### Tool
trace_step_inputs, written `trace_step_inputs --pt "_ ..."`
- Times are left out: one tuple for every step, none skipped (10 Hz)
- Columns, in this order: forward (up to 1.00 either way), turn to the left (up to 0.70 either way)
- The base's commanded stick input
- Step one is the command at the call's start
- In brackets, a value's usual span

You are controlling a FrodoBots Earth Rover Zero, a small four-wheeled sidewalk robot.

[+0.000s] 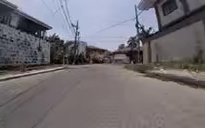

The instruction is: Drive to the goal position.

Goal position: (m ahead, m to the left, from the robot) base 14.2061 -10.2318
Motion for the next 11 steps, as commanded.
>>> trace_step_inputs --pt "1.00 -0.20" --pt "1.00 0.00" --pt "1.00 0.00" --pt "1.00 0.00" --pt "1.00 0.00" --pt "1.00 0.00" --pt "1.00 0.00" --pt "1.00 0.00" --pt "1.00 0.00" --pt "1.00 0.00" --pt "1.00 0.00"
